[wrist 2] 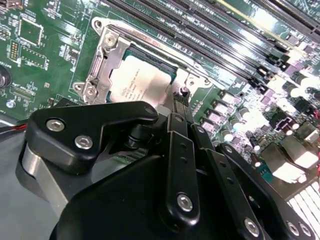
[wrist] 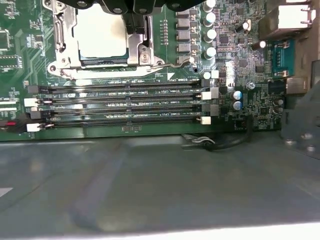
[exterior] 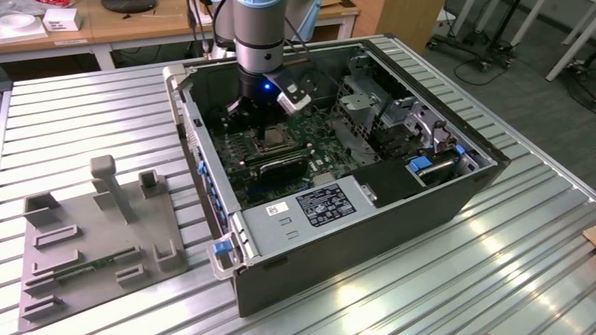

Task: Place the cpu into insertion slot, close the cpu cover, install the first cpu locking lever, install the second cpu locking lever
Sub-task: 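Close the cpu cover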

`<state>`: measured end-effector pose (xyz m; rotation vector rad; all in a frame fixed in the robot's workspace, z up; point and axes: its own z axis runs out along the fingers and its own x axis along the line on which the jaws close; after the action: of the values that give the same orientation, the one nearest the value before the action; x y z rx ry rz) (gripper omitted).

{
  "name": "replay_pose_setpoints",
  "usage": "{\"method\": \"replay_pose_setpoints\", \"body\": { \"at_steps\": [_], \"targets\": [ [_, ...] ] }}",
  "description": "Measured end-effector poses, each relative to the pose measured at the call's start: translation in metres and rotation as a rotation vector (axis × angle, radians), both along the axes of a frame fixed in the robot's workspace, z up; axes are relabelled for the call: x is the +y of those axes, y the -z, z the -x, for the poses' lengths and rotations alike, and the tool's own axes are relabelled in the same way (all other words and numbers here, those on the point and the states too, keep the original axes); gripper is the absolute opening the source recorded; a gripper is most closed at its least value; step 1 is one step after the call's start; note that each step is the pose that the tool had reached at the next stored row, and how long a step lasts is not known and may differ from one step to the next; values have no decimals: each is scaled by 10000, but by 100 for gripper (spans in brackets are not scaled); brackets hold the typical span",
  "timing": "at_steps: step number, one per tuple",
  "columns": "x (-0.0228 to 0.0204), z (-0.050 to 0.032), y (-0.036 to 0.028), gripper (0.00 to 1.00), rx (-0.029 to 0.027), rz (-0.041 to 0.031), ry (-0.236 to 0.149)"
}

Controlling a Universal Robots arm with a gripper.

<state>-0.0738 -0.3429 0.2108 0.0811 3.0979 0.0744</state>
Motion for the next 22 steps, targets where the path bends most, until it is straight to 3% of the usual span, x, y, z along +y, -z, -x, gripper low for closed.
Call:
{"method": "replay_pose_setpoints", "body": {
  "at_steps": [6, 13, 22],
  "targets": [
    [0, 0, -95, 11, 0, 1, 0],
    [0, -8, -99, 11, 2, 2, -1],
    [0, -167, -97, 11, 0, 0, 0]
  ]
}}
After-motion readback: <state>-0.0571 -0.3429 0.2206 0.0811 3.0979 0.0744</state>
